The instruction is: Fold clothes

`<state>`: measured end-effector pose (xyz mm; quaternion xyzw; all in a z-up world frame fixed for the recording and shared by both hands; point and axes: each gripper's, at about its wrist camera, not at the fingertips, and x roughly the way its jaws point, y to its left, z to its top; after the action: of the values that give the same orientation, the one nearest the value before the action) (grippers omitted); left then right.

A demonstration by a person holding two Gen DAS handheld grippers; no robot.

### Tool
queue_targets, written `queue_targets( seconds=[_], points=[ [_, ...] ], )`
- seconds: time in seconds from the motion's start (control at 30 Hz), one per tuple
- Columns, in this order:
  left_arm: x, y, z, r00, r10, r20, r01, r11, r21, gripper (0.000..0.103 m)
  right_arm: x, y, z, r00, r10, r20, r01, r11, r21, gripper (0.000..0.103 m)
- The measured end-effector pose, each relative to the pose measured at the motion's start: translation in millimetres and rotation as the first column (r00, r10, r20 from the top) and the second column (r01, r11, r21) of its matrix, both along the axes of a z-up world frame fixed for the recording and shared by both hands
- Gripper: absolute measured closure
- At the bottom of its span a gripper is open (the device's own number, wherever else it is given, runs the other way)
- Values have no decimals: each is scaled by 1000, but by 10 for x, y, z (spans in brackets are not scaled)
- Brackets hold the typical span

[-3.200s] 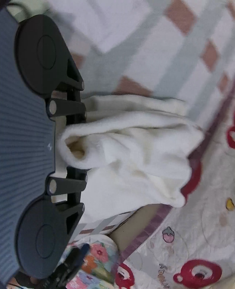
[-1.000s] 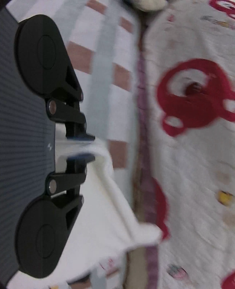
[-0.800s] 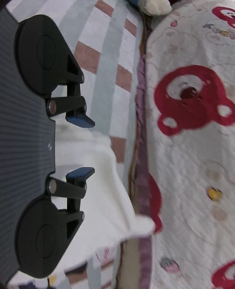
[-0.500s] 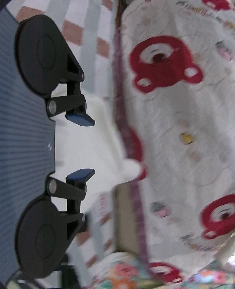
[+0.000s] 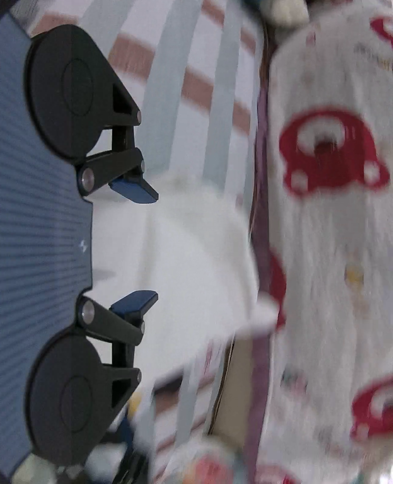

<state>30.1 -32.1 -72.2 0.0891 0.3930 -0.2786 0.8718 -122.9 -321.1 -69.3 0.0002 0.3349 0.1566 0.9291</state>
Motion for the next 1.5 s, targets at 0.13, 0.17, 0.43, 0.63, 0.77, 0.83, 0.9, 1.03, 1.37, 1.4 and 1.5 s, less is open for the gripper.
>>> queue_targets(
  seconds=[0.13, 0.17, 0.43, 0.63, 0.77, 0.83, 0.9, 1.03, 1.37, 1.4, 1.5],
  points=[
    [-158, -7, -209, 999, 37, -24, -33, 989, 143, 37, 23, -32, 20, 999, -39, 4, 39, 999, 26, 35],
    [-143, 88, -267, 996, 75, -58, -67, 990, 127, 36, 20, -53, 1, 998, -55, -7, 55, 998, 39, 35],
    [-254, 183, 27, 993, 97, 67, -96, 995, -18, 39, -55, -258, -172, 984, -150, -98, 163, 977, 136, 35],
    [-74, 132, -150, 997, 46, -58, -55, 983, -175, 40, -35, -228, -136, 983, -147, -113, 161, 978, 134, 35],
    [30, 499, -559, 940, 208, -272, -256, 954, -154, 31, 12, -211, -157, 980, -150, -133, 172, 969, 176, 35],
    [78, 735, -626, 891, 249, -380, -351, 908, -228, 30, 13, -207, -198, 978, -151, -147, 178, 965, 192, 35],
    [57, 726, -528, 913, 254, -321, -330, 920, -211, 30, 12, -208, -259, 973, -148, -175, 182, 963, 197, 35],
    [-91, 501, -353, 967, 227, -117, -236, 969, -76, 30, 7, -270, -358, 959, -161, -232, 213, 953, 217, 35],
    [-65, 362, -289, 986, 163, 26, -165, 980, 115, 29, -28, -349, -530, 920, -177, -348, 277, 925, 260, 35],
    [-50, 378, -299, 987, 161, 16, -162, 980, 116, 29, -33, -356, -536, 919, -175, -354, 279, 922, 268, 35],
    [-32, 453, -264, 986, 170, 3, -170, 984, 54, 29, -58, -438, -508, 926, -151, -347, 288, 876, 387, 35]
  ],
)
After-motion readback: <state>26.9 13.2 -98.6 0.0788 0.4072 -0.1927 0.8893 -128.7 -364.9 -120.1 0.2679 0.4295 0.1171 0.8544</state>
